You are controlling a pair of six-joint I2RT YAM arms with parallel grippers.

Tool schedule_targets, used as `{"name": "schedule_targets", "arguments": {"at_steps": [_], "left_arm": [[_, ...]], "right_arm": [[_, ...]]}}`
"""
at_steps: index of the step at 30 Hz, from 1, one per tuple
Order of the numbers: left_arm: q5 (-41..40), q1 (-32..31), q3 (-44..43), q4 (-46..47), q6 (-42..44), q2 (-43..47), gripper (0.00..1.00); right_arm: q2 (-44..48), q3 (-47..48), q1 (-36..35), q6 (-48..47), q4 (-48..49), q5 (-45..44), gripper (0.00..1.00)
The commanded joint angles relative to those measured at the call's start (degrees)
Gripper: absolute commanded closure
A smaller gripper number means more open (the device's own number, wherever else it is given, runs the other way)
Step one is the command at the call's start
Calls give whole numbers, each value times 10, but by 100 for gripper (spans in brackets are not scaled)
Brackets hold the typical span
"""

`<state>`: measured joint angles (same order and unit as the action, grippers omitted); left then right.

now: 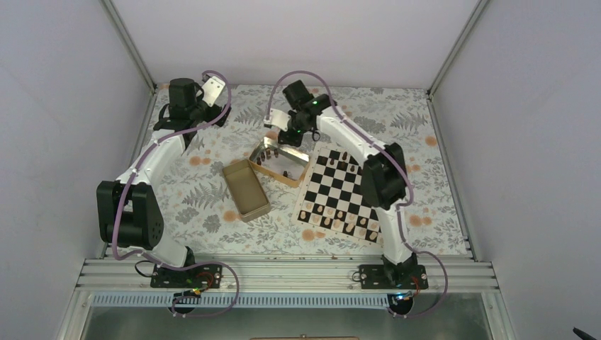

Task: Set up the chess pieces on the board
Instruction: Pick up the chess piece from the storage box.

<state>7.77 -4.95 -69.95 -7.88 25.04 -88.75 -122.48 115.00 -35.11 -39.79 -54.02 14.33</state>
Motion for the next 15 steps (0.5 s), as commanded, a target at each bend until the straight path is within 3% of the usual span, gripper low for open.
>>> {"name": "schedule_targets", "arguments": {"at_steps": [1,7,15], "left_arm": [[10,-1,-11,2,-1,9,0],[5,-1,-8,5,0,12,0],[9,-1,-7,6,-1,8,0]], "right_arm": [[-45,25,-26,2,45,11,67],[-81,16,-46,7,129,-4,66],[-115,17,-49,-7,162,-13,62]]}}
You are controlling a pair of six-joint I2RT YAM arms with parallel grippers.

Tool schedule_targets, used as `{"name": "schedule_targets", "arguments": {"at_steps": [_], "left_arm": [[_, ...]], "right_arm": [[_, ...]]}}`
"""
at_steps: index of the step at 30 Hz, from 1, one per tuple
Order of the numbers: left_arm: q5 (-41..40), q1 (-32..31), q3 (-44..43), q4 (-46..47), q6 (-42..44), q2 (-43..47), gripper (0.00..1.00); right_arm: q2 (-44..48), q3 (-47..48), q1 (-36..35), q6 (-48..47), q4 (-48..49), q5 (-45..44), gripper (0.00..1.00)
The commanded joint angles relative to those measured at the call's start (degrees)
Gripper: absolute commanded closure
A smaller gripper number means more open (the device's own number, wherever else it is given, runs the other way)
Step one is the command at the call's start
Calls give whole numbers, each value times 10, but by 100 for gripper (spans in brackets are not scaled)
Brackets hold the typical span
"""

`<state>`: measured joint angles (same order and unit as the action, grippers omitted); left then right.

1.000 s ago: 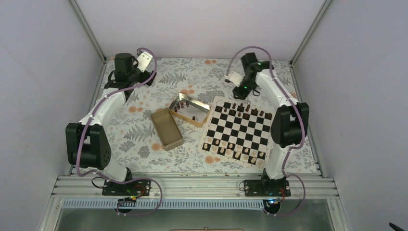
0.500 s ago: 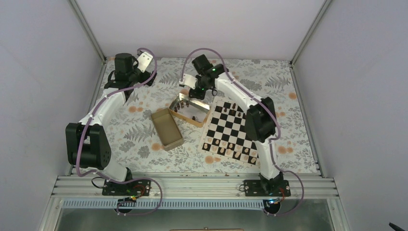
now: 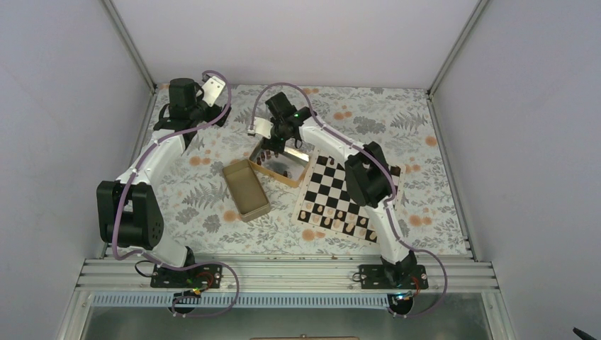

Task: Set up the chess pieces on the board
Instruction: Pick up the chess piece from the storage box.

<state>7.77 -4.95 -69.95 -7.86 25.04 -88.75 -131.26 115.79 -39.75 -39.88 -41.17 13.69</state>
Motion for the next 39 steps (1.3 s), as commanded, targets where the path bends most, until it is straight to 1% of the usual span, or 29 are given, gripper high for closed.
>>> {"name": "schedule_targets", "arguments": {"at_steps": [1,8,13,32,35,39], "left_arm": [[9,-1,-8,6,-1,8,0],[10,-1,-5,8,-1,9,0],[11,-1,-5,7,0,9,0],[10,-1,-2,9,1,9,0],[9,-1,-2,9,1,10,0],[9,-1,-1,10,2,11,0]], "right_arm": [[-29,6,-2,-9,36,-8,61],[-27,-28,-2,-21,67,-21,55],[-36,-29,-2,-26,69,-32,53],[-58,-20,-2,-31,49,-32,51],[-61,-19,-1,-30,51,-31,53],[-65,-10,-2,-30,46,-29,64]]}}
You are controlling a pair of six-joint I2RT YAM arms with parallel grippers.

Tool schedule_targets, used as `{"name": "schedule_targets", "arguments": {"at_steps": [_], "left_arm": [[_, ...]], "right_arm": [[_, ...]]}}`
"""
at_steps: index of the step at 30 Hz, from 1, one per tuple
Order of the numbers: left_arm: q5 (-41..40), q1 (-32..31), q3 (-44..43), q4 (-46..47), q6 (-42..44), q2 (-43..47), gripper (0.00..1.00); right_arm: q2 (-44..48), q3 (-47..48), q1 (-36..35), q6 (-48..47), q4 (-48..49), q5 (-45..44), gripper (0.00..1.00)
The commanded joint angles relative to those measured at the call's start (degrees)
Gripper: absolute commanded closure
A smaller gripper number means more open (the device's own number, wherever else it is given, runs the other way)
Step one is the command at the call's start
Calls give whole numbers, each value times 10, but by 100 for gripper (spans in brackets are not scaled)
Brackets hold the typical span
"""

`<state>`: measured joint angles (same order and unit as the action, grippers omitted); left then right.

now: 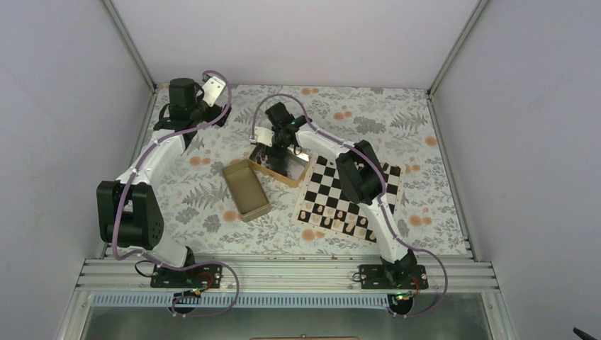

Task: Set up the chess pieces on the board
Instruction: Pick up the chess piece from the storage box.

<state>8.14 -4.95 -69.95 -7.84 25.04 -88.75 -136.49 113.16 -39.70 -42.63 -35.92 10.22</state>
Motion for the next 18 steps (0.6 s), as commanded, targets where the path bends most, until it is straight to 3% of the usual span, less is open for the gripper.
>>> {"name": "schedule_targets", "arguments": {"at_steps": [1,9,18], "left_arm": [[5,-1,-1,10,2,11,0],[6,-1,1,12,2,9,0],[4,-1,2,13,2,12,0]], "right_arm": [[-13,19,-2,-2,-9,6,67],[2,16,-2,4,-11,13,91],[17,20,-1,8,-26,21,96]]}}
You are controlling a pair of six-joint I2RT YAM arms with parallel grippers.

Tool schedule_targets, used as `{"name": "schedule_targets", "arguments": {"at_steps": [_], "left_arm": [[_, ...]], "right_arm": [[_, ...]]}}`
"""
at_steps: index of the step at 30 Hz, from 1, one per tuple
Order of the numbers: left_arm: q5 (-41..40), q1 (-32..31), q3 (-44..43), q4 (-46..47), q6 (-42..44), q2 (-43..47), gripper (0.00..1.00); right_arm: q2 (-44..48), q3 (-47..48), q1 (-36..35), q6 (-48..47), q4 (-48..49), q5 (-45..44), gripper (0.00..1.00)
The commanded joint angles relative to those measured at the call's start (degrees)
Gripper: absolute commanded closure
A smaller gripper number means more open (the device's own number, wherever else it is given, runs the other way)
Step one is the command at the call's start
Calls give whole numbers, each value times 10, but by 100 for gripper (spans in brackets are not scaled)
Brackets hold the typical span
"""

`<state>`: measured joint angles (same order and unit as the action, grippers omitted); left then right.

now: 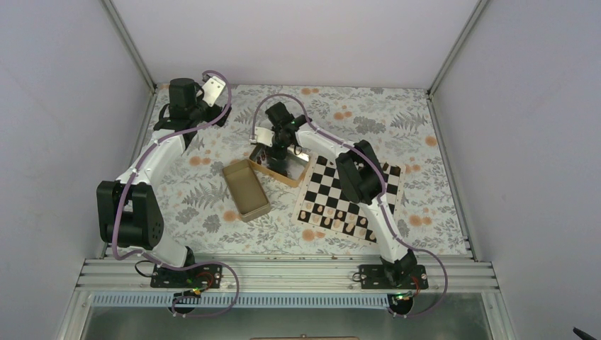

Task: Set up the chess pieces on the board
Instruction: Pick up the chess piece from the storage box.

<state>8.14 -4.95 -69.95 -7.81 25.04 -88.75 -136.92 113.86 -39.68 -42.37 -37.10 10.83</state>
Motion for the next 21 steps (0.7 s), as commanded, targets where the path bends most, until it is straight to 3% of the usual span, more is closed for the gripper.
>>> {"name": "schedule_targets", "arguments": {"at_steps": [1,15,21], "left_arm": [[4,-1,2,13,2,12,0],[3,0,0,12,2,13,0],[6,-1,-3,8,1,13,0]], "right_arm": [[27,11,-1,7,-16,16,96],[169,-51,29,30,-51,59,95],[164,-53,35,31,-52,67,94]]}}
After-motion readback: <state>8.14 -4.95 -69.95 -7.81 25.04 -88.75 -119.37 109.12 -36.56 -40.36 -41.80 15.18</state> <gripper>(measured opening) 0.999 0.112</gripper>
